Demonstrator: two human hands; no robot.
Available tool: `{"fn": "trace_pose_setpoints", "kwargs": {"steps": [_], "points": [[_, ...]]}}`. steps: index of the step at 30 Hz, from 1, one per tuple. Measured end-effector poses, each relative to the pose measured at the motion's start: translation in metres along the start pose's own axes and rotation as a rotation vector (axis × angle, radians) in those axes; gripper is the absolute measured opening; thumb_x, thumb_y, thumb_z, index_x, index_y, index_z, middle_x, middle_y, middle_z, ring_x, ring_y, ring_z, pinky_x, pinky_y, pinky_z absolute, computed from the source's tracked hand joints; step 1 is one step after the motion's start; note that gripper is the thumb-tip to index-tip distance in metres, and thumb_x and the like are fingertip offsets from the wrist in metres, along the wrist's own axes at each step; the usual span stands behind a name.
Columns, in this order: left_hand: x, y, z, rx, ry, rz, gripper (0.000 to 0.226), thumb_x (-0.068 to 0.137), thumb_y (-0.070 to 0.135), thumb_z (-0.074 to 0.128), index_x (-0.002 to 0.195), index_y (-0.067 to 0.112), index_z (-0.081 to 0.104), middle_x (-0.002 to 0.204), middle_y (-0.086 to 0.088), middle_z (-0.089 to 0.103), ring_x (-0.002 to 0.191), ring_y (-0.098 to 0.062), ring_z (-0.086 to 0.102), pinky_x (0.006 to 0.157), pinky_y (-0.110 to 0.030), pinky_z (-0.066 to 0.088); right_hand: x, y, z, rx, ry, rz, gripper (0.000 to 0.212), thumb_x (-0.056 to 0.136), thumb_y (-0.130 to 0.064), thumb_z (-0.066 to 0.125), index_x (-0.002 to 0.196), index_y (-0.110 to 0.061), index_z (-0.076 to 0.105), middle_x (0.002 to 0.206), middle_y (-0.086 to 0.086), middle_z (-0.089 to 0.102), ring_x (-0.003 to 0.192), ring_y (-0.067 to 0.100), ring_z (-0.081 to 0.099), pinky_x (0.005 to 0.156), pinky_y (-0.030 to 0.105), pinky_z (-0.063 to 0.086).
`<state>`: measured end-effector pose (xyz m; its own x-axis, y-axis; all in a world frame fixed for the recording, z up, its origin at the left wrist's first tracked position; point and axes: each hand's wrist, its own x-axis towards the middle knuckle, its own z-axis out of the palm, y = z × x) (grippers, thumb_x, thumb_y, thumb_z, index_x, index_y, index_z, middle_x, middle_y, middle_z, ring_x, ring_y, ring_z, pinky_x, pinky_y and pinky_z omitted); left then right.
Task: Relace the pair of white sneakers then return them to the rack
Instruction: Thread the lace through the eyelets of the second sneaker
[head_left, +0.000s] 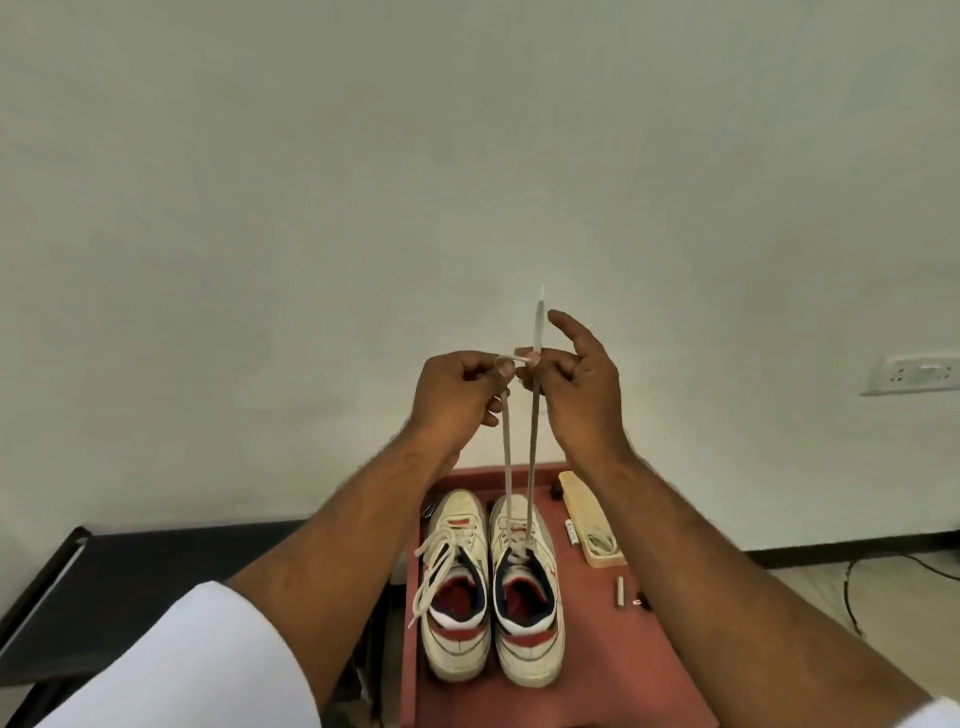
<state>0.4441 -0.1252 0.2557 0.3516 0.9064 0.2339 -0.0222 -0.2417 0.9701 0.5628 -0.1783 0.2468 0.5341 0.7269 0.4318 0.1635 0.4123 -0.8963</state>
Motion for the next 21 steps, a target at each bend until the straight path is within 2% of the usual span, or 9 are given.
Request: {"fn": "trace_pose_setpoints", "kwargs": {"steps": [2, 5, 8, 11, 13, 16, 21], "points": [[-0.002, 0.007, -0.001, -0.039, 0.025, 0.014, 0.002, 0.088, 0.007, 0.071, 0.088, 0.006, 0.073, 0.065, -0.009, 0.064, 0.055, -0.016, 0.057, 0.052, -0.026, 0.052, 0.001, -0.01, 0.001, -0.059, -0.027, 0.005, 0.044, 0.092, -0.008, 0.064, 0.132, -0.023, 0.051, 0.092, 0.0, 0.075, 0.089, 0.013, 0.072, 0.085, 0.031, 0.057], [-0.004, 0.015, -0.003, -0.052, 0.066, 0.039, 0.005, 0.087, 0.01, 0.073, 0.084, 0.006, 0.074, 0.067, -0.01, 0.067, 0.056, -0.016, 0.06, 0.053, -0.026, 0.054, -0.001, -0.018, 0.002, -0.068, -0.034, 0.025, 0.018, 0.091, -0.007, 0.065, 0.104, -0.018, 0.065, 0.091, 0.004, 0.075, 0.085, 0.017, 0.073, 0.085, 0.038, 0.059], [-0.005, 0.023, -0.004, -0.012, 0.079, 0.077, 0.006, 0.087, 0.012, 0.074, 0.082, 0.009, 0.076, 0.072, -0.015, 0.069, 0.057, -0.016, 0.062, 0.056, -0.028, 0.057, -0.005, -0.021, 0.003, -0.026, 0.0, 0.029, 0.009, 0.091, -0.007, 0.065, 0.096, -0.012, 0.07, 0.088, 0.007, 0.075, 0.081, 0.019, 0.073, 0.078, 0.032, 0.059], [-0.003, 0.031, -0.007, -0.009, 0.065, 0.102, 0.007, 0.085, 0.009, 0.075, 0.091, 0.008, 0.072, 0.071, -0.015, 0.071, 0.057, -0.019, 0.063, 0.056, -0.028, 0.057, -0.004, -0.024, 0.004, -0.012, 0.047, 0.04, 0.01, 0.089, -0.009, 0.068, 0.094, -0.016, 0.074, 0.086, 0.001, 0.075, 0.082, 0.016, 0.071, 0.077, 0.03, 0.058], [-0.001, 0.035, -0.008, 0.011, 0.066, 0.119, 0.005, 0.085, 0.01, 0.076, 0.087, 0.009, 0.072, 0.073, -0.015, 0.072, 0.057, -0.018, 0.064, 0.055, -0.029, 0.057, -0.002, -0.025, 0.004, -0.034, 0.06, 0.05, 0.012, 0.087, -0.012, 0.071, 0.09, -0.023, 0.075, 0.087, -0.005, 0.075, 0.085, 0.011, 0.07, 0.08, 0.029, 0.057], [0.002, 0.04, -0.009, 0.014, 0.079, 0.14, 0.004, 0.084, 0.01, 0.076, 0.08, 0.011, 0.075, 0.072, -0.008, 0.071, 0.059, -0.014, 0.064, 0.056, -0.028, 0.056, -0.001, -0.028, 0.002, -0.061, 0.048, 0.065, 0.012, 0.087, -0.013, 0.071, 0.089, -0.025, 0.075, 0.086, -0.006, 0.075, 0.084, 0.013, 0.07, 0.078, 0.029, 0.057], [0.007, 0.045, -0.007, 0.002, 0.016, 0.16, 0.003, 0.084, 0.009, 0.076, 0.084, 0.011, 0.078, 0.074, -0.004, 0.073, 0.062, -0.008, 0.063, 0.057, -0.024, 0.051, 0.0, -0.033, 0.002, -0.11, -0.018, 0.056, 0.015, 0.088, -0.014, 0.071, 0.084, -0.028, 0.074, 0.08, -0.01, 0.073, 0.078, 0.01, 0.068, 0.072, 0.026, 0.056]]}}
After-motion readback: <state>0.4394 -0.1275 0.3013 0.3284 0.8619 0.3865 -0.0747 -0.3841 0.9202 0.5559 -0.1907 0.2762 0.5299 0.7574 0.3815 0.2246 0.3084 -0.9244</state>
